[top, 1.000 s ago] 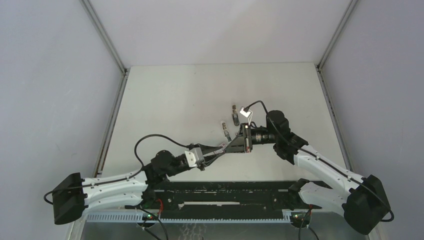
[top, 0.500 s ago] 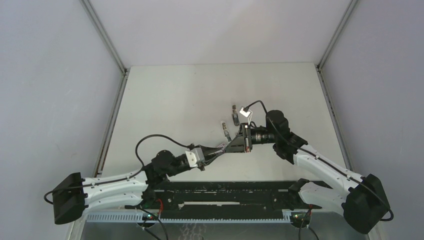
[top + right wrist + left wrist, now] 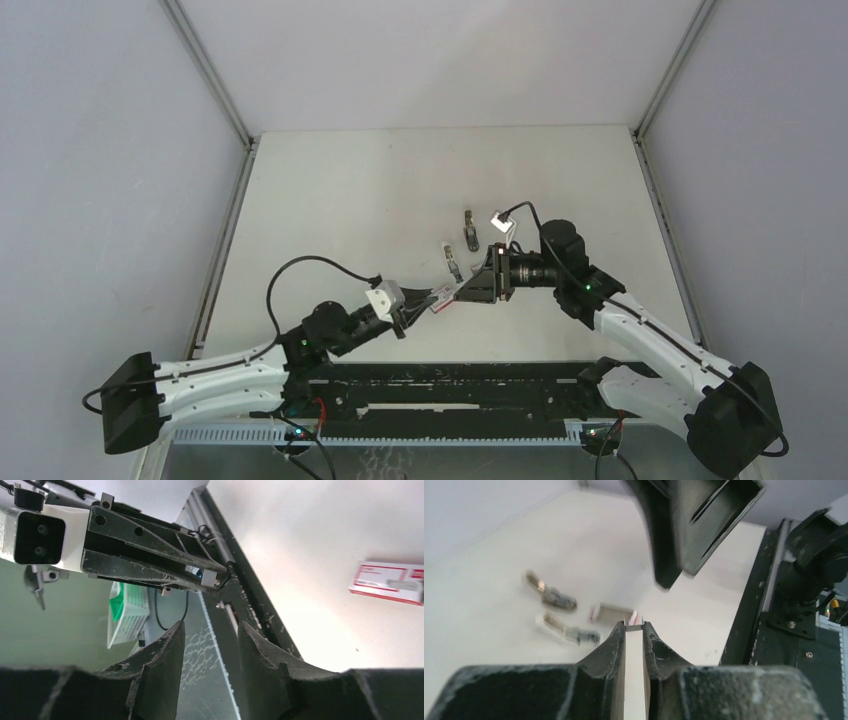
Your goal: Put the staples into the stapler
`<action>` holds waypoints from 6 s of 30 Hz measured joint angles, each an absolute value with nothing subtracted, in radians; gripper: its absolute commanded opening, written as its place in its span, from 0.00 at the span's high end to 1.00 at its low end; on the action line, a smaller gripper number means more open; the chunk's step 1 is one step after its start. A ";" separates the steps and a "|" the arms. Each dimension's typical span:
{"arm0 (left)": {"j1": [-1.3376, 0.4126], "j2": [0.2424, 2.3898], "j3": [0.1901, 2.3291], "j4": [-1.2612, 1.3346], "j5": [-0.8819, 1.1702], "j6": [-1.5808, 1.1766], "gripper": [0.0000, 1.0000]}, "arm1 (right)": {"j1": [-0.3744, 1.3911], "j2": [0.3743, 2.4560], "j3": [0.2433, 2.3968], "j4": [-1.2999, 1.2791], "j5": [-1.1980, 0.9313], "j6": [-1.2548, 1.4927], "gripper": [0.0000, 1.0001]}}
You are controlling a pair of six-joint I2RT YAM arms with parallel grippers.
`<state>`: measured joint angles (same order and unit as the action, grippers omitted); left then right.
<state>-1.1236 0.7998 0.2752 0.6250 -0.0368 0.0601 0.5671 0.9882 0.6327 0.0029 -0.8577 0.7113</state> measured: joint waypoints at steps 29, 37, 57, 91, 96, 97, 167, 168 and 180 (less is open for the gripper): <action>-0.952 0.943 0.392 -0.331 -0.011 -0.650 0.84 | 0.602 1.006 0.633 -0.329 -0.487 0.473 0.61; -0.935 1.062 0.446 -0.347 0.039 -0.617 0.82 | 0.611 0.984 0.614 -0.334 -0.472 0.467 0.61; -0.881 1.153 0.474 -0.334 0.061 -0.539 0.53 | 0.624 0.977 0.596 -0.334 -0.471 0.467 0.61; -0.880 1.184 0.464 -0.102 0.248 -0.564 0.48 | 0.719 0.962 0.596 -0.334 -0.285 0.522 0.60; -0.862 1.061 0.459 -0.099 0.188 -0.566 0.40 | 0.811 0.984 0.598 -0.334 -0.162 0.593 0.58; -0.850 1.025 0.456 -0.105 0.172 -0.566 0.38 | 0.830 0.989 0.598 -0.333 -0.141 0.609 0.57; -0.499 0.912 0.300 0.131 0.149 -0.617 0.33 | 1.092 1.495 0.999 -0.440 0.233 0.807 0.57; -0.461 0.898 0.290 0.166 0.127 -0.613 0.32 | 1.112 1.536 1.029 -0.450 0.241 0.825 0.57; -0.351 0.728 0.183 0.244 -0.130 -0.529 0.25 | 1.237 1.809 1.205 -0.582 0.281 1.016 0.59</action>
